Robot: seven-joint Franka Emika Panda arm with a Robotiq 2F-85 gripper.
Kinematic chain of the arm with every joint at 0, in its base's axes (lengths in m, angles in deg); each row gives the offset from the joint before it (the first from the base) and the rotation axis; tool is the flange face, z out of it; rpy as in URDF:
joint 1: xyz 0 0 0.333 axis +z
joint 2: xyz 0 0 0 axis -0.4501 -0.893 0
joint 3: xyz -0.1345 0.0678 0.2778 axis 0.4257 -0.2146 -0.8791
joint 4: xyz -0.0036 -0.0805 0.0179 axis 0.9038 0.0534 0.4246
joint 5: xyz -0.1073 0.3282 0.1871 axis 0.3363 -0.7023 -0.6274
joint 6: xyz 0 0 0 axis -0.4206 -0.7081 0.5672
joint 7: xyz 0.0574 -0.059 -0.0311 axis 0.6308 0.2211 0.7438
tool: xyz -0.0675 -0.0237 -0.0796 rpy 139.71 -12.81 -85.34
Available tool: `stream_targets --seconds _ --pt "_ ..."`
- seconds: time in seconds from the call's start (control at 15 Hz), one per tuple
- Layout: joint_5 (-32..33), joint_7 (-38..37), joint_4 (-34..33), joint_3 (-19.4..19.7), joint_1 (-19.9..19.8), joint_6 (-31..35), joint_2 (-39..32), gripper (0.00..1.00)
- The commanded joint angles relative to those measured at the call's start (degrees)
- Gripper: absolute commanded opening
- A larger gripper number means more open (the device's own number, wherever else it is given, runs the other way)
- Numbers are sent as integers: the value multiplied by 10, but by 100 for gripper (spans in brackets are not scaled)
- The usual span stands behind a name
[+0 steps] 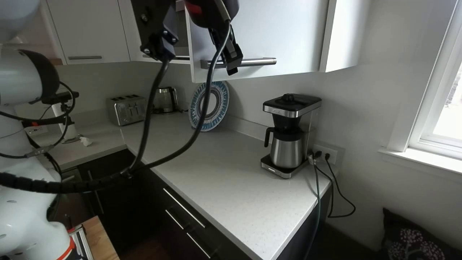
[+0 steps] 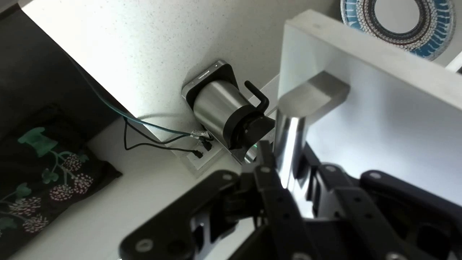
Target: Open the upper cabinet door on the right
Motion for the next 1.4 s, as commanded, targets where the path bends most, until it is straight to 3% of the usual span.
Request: stream_targets --seconds 0.0,0.87,0.93,1.0,1.13,1.33 --pt "-44 -19 -50 -13 -34 23 -65 5" --pt "-69 -3 -101 -58 -109 3 -100 5" --pt "-69 -3 -102 -63 -114 4 -100 17" --pt "-70 -4 -103 -68 -118 5 -100 45" --pt "-78 -21 -108 -80 -128 22 -104 52" --pt "-83 -49 -123 -114 -142 66 -125 74"
